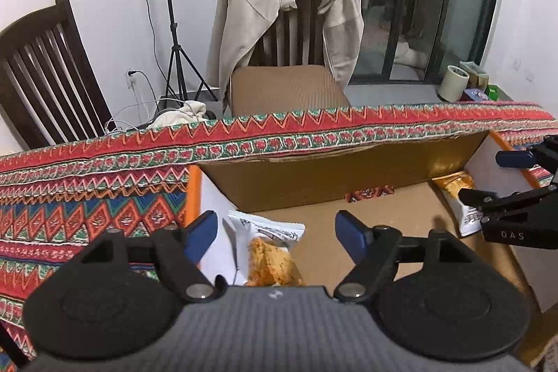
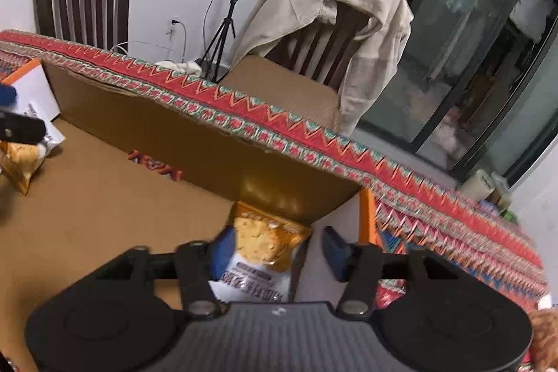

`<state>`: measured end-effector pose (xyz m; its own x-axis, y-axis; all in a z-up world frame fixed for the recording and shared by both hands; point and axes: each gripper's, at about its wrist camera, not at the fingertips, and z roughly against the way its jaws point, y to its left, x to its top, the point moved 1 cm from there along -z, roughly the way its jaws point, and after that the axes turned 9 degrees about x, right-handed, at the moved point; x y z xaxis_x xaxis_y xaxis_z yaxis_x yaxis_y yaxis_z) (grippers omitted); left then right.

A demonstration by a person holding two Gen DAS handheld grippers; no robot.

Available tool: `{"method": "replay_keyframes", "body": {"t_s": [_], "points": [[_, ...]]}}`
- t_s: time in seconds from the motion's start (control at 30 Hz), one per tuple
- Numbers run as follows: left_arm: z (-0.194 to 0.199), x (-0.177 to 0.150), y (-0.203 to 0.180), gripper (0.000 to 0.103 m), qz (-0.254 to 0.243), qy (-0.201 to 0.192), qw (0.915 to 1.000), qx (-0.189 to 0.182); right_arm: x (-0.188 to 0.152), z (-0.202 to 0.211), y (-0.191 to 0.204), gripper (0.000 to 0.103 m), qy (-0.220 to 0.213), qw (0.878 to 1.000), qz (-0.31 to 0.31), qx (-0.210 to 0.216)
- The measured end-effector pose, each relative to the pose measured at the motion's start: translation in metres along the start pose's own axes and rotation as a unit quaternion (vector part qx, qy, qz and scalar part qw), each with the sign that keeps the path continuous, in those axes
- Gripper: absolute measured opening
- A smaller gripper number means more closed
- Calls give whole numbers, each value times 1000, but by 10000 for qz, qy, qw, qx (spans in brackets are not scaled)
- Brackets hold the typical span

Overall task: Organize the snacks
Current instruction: 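Lower packets into the cardboard box and open both tools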

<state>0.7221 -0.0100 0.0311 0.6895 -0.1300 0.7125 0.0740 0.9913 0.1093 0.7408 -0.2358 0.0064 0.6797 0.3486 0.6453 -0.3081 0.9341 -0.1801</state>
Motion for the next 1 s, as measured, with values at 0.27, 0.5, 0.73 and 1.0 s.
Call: {"method": "replay_keyframes", "body": {"t_s": [0.27, 0.5, 0.73, 1.0], "points": [[78, -6, 29, 86, 326, -34, 9992, -246, -8, 65, -15, 80, -560, 9975, -322, 297], [198, -54, 35, 100, 333, -721, 9962, -351, -41, 179, -20, 85, -1214, 9892, -545, 613], [306, -146, 28, 103, 377, -1464, 9874, -475, -115, 305, -9, 98, -2213, 9698, -713, 738], [382, -262, 6, 103, 587, -1941, 9790, -198, -231, 397, 35, 102, -2894, 9485, -913, 906]]}}
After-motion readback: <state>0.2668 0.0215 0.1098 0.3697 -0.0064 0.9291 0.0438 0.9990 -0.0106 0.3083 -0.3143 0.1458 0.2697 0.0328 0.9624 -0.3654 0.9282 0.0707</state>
